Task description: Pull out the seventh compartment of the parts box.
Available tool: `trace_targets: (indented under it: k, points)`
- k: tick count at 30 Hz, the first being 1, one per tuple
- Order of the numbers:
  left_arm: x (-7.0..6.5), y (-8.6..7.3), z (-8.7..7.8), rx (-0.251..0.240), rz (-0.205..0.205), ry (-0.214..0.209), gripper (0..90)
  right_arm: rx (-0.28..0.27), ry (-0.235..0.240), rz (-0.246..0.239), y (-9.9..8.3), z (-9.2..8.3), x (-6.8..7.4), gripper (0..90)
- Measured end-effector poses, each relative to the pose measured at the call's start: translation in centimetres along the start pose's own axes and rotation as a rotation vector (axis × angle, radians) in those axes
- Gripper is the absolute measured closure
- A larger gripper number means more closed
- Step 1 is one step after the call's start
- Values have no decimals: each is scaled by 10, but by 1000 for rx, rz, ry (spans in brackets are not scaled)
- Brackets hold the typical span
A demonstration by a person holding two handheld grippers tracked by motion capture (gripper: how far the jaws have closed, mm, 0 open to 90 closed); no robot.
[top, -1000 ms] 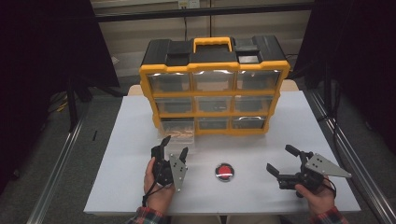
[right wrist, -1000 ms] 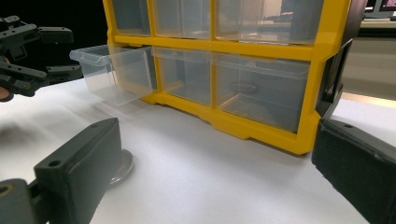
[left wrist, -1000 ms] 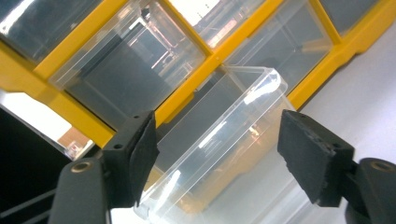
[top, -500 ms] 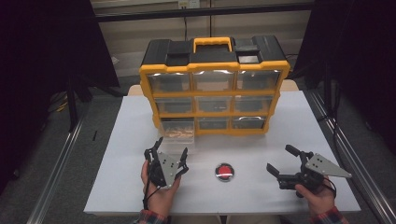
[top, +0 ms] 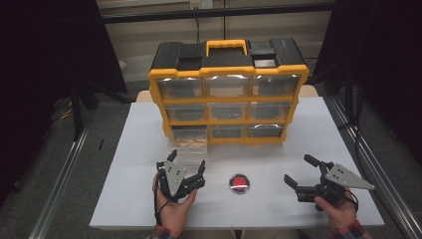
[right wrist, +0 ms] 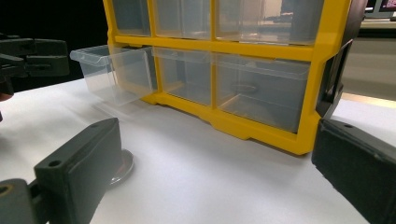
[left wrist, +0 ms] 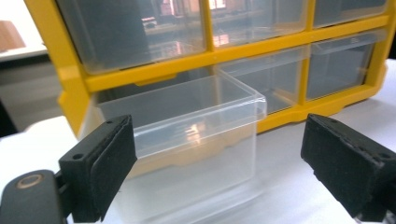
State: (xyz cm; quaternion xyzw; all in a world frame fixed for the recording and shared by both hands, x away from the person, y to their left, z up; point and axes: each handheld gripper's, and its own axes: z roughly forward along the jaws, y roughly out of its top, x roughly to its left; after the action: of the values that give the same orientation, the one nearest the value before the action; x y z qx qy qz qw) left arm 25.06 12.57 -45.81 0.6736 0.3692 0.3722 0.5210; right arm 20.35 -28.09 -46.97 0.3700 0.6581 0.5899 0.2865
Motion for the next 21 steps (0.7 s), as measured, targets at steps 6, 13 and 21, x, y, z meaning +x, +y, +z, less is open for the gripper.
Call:
trace_targets:
  k: [6,13,21]
  points:
    - [-5,0,4,12,-60,-98,70,0,-3,1,0,0,0,16]
    - [-12,1,9,30,-77,-216,58,0,-2,0,0,0,0,16]
    - [-22,0,17,61,-98,-313,39,1,-2,2,0,0,0,16]
